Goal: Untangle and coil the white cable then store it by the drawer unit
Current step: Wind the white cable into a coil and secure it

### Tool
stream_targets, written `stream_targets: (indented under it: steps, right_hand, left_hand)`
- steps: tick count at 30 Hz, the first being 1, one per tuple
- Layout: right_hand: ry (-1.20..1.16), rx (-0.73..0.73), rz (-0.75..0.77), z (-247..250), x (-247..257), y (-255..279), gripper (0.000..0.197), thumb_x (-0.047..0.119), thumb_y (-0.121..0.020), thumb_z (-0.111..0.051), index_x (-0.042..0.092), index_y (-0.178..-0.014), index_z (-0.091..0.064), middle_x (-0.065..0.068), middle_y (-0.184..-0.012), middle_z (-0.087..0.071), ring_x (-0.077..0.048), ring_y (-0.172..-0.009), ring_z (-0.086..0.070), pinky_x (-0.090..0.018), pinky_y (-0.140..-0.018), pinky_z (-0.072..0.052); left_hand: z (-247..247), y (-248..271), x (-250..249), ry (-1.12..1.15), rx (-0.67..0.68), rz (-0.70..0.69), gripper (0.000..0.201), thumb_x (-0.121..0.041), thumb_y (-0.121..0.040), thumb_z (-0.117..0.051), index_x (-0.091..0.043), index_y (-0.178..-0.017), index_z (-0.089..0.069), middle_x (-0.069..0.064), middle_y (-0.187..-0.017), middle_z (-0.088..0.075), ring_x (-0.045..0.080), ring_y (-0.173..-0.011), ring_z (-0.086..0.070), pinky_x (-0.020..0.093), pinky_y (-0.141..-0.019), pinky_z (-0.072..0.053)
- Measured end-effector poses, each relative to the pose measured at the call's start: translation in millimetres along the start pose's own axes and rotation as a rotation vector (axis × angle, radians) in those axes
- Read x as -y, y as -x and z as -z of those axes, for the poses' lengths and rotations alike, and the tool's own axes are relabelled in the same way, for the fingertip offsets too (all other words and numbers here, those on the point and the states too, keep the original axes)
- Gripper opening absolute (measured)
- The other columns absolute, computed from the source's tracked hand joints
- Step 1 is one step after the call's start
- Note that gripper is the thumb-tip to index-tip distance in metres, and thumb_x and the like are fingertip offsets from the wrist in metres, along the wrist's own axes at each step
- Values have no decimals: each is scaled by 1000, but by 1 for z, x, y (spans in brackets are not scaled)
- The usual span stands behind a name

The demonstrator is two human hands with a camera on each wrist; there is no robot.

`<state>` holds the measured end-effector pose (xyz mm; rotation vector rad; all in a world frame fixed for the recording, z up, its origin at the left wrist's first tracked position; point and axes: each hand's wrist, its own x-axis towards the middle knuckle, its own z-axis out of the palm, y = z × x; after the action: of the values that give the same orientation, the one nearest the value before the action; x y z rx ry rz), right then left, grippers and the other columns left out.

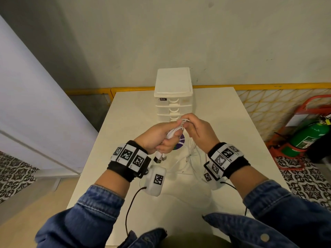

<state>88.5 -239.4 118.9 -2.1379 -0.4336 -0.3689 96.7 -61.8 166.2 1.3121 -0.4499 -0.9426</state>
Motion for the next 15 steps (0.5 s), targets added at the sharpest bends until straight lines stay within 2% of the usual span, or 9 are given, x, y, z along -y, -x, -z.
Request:
stream_targets:
  steps: [2,4,6,8,10,13,15]
  right_hand:
    - [41,48,-64,-8,-5,4,28,28,-90,-39,13,-110,-53,15,-68,-57,-1,-61,-53,-21,-59,-38]
    - [111,130,-122,-18,-17,12,29,31,-89,-39,12,-108,-51,0,-79,-66,-16,-70,-59,-27,-64,-41]
    - [125,176,-174,-27,-32,22,20,28,-92,-46,12,-102,-52,-7,-87,-67,-23,-75,-60,-31,-70,-44]
    - [91,189,-223,-32,-42,30,14,26,-93,-51,14,-98,-54,-7,-88,-66,-21,-73,-57,-30,-69,-42]
    - [67,193,-243,-32,-46,35,18,29,-93,-49,15,-102,-56,-6,-94,-66,-17,-77,-56,-28,-70,-41]
    - [65,192,-202,-28,-49,39,41,38,-93,-43,15,-126,-49,0,-121,-54,-11,-104,-51,-22,-87,-39]
    - [95,162,-180,-24,-50,43,44,39,-94,-40,15,-131,-45,1,-125,-50,-10,-109,-50,-22,-92,-40]
  left_hand:
    - [0,1,-4,109,19,-77,43,-39,-99,-25,-19,-67,-46,-12,-36,-31,2,-24,-21,11,-32,-16]
    - [-2,2,-12,201,19,-137,47,-38,-99,-22,-21,-64,-48,-13,-36,-30,2,-24,-20,11,-31,-17]
    - [-3,3,-22,255,3,-205,50,-38,-100,-19,-22,-63,-49,-11,-38,-21,7,-25,-14,13,-31,-17]
    - [-4,5,-30,289,-11,-268,52,-39,-100,-16,-22,-63,-49,-7,-41,-16,11,-28,-10,15,-32,-16]
    - [-2,7,-33,286,-34,-307,53,-39,-100,-15,-23,-63,-50,-6,-42,-15,12,-29,-10,16,-32,-15]
    - [6,12,-39,350,-61,-413,48,-39,-99,-21,-22,-65,-50,-6,-42,-16,11,-29,-12,17,-30,-19]
    - [16,16,-46,427,-119,-513,51,-40,-100,-19,-21,-64,-50,-5,-40,-17,10,-28,-14,17,-29,-20]
